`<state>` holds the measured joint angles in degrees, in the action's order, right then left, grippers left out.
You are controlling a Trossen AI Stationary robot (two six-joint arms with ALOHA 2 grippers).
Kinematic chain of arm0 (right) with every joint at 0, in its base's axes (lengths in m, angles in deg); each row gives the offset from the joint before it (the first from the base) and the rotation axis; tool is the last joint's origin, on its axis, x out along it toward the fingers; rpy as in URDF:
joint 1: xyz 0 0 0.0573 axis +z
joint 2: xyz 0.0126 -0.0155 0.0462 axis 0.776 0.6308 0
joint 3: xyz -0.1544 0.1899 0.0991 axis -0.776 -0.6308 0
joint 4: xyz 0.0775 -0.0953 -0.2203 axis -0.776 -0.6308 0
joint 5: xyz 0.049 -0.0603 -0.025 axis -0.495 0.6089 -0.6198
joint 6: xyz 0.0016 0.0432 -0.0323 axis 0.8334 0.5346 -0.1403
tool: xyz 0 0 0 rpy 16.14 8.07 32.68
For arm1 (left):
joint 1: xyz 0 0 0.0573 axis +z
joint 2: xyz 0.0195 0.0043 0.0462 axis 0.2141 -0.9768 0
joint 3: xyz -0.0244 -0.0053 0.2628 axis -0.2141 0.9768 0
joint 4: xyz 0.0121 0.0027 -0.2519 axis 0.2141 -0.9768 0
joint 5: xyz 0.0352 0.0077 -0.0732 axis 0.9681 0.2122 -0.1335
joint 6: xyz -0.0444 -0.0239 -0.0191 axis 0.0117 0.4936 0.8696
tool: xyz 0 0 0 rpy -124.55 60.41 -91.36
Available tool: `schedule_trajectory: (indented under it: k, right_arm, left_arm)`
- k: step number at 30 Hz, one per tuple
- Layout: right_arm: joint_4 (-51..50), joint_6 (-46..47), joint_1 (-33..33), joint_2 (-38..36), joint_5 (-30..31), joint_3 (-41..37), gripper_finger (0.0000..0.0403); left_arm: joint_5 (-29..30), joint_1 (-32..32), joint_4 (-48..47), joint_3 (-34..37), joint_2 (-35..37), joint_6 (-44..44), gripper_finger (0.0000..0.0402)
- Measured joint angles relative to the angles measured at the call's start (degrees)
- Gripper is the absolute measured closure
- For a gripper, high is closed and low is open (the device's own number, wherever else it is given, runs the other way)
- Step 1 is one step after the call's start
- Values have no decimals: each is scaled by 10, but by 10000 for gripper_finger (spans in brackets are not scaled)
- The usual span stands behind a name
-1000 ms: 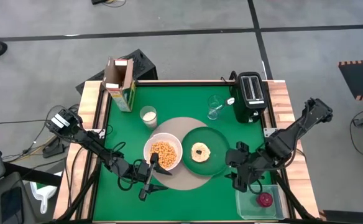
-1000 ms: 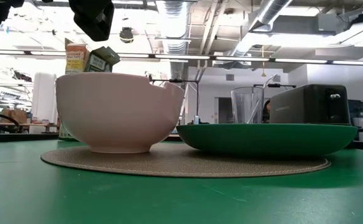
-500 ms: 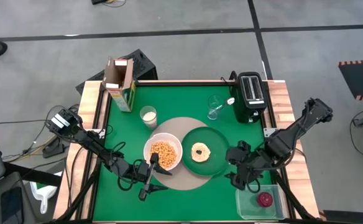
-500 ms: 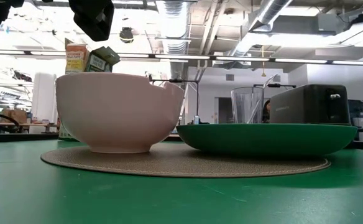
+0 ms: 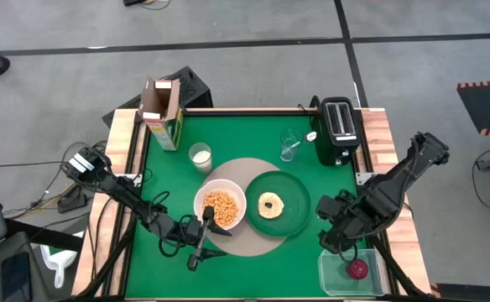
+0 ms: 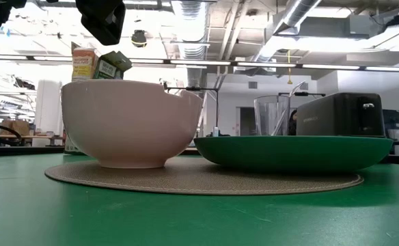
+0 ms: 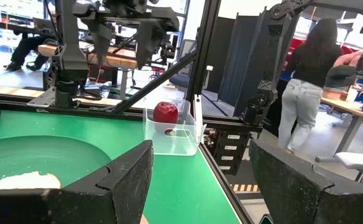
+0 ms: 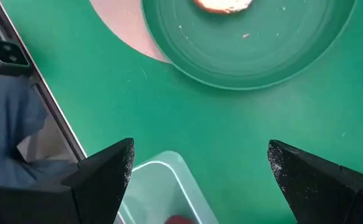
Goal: Arrange a breakfast setting
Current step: Put the apple on the table mat in the middle between the bowl and the green plate
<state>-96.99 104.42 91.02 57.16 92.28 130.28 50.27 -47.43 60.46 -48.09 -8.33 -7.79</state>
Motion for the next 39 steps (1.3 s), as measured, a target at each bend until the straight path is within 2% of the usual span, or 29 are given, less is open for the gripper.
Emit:
schedule_trajectory:
  k: [5,10,13,19,22,26,33,39]
  right_arm:
    - [39,22,41,7,-5,0,5]
    - [97,63,108,38,-6,0,5]
    - [117,81,134,64,-27,0,5]
    - [58,264,171,91,-67,0,7]
    - [6,347,191,98,-109,0,7]
    - [-24,422,217,97,-125,0,7]
    - [41,453,235,100,-128,0,7]
    - [26,459,236,121,-140,0,7]
  left_arm:
    - [0,0,0,0,0,2,150]
    - [1,0,0,0,0,2,150]
    - [1,0,0,0,0,2,150]
    - [1,0,3,0,0,4,150]
    - [1,0,4,0,0,7,150]
    - [0,0,13,0,0,10,150]
    - [1,0,18,0,0,18,150]
    - [1,0,18,0,0,19,150]
